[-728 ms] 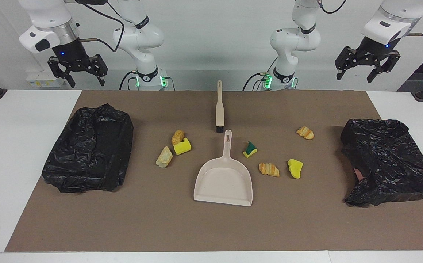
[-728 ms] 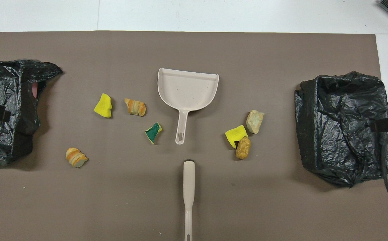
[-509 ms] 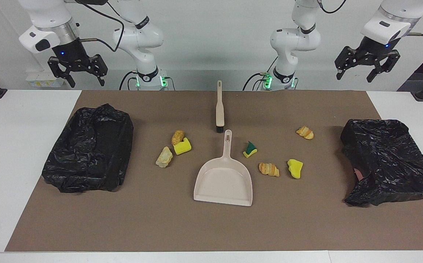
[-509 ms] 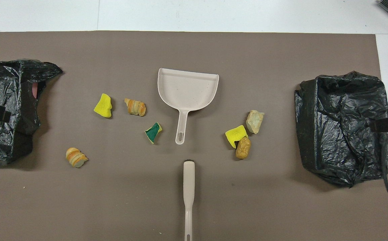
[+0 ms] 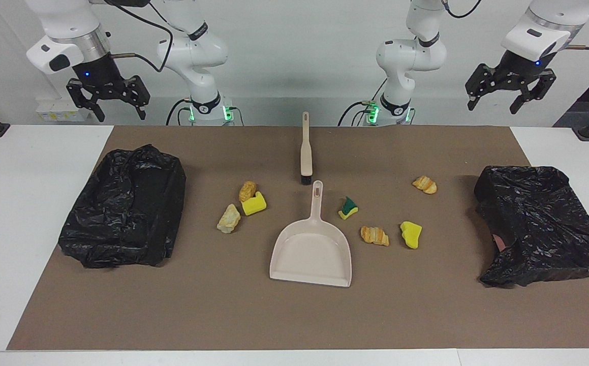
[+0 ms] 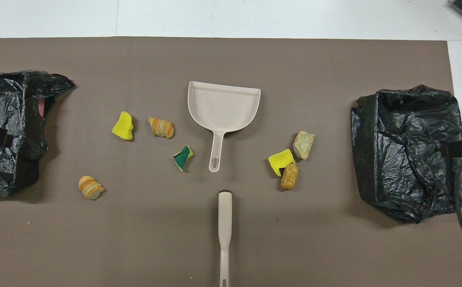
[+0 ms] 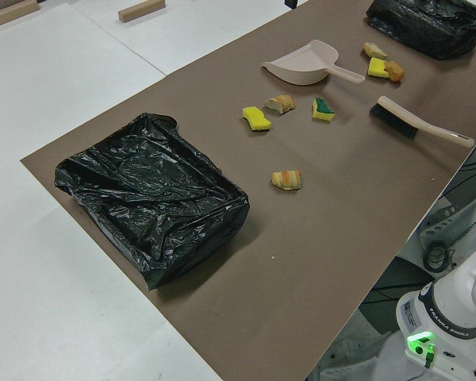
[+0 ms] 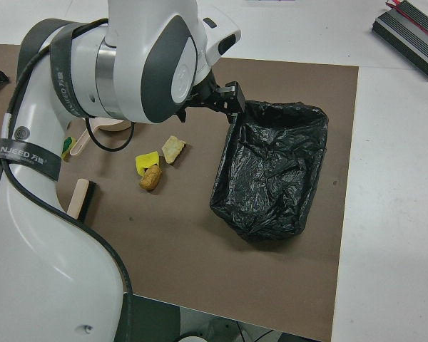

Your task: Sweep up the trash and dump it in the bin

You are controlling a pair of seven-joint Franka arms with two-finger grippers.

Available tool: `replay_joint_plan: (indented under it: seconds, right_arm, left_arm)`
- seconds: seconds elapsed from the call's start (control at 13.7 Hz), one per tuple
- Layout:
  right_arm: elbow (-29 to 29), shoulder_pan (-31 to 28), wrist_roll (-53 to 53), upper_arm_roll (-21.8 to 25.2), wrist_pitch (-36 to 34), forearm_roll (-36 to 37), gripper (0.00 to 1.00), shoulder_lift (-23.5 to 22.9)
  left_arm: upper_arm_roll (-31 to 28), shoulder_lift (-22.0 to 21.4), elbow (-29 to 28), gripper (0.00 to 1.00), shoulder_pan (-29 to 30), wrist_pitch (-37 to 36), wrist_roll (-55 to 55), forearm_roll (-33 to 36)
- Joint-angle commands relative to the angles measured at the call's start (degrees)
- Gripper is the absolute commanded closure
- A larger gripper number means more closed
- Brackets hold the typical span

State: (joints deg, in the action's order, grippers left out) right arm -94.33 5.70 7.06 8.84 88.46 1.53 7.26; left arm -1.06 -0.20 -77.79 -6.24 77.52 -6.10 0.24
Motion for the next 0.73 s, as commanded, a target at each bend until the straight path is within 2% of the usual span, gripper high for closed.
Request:
replay_joint_plan:
  seconds: [0.0,0.22,0.44,0.65]
  right_arm:
    - [0.1,-0.2,1.6,-0.1,-1.8,-0.1,0.00,0.6]
    - [0.1,-0.2,1.5,-0.1,-1.9,0.3,0.00,0.6]
    - [-1.8,-0.1,1.4,-0.2,-2.6,0.2,0.00,1.7]
    - [-4.4,-0.1,0.7,-0.5,-1.9,0.1,0.00,1.7]
  left_arm:
    - [0.8,-1.9,-2.7,0.00,-0.1,0.3,-0.1,0.0]
    - [1.9,-5.2,-7.7,0.00,-0.8,1.8,-0.4,-0.9]
    - [6.1,-8.0,-11.7,0.00,-0.9,3.1,1.0,-1.6]
    - [12.9,-14.5,-22.5,0.00,-0.9,5.8,5.1,-2.2]
